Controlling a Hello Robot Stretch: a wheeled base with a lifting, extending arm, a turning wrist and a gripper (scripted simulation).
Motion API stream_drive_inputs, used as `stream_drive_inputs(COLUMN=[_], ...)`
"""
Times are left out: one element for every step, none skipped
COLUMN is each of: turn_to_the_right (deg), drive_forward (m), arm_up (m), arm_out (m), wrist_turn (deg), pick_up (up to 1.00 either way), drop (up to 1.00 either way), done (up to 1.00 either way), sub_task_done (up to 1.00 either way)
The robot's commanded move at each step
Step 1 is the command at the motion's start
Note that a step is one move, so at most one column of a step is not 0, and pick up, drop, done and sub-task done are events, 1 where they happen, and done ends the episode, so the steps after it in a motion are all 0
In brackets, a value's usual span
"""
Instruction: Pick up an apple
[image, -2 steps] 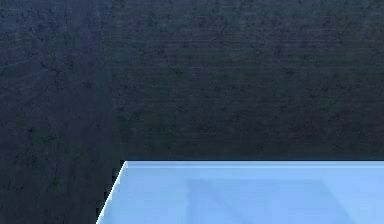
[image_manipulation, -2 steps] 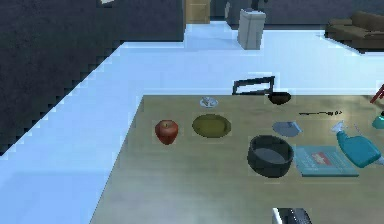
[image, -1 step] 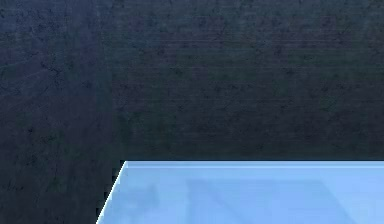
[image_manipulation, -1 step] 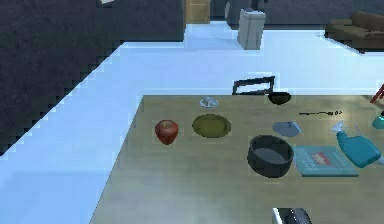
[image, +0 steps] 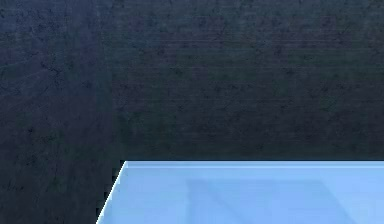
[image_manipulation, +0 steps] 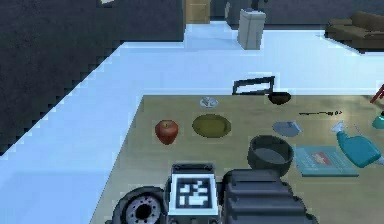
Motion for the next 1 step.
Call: stream_drive_inputs(turn_to_the_right=[0.0], drive_forward=[0.00], arm_up=[0.00], arm_out=[0.42], wrist_turn=[0.0], pick_up=[0.00], drop=[0.00], done=[0.00], sub_task_done=[0.00])
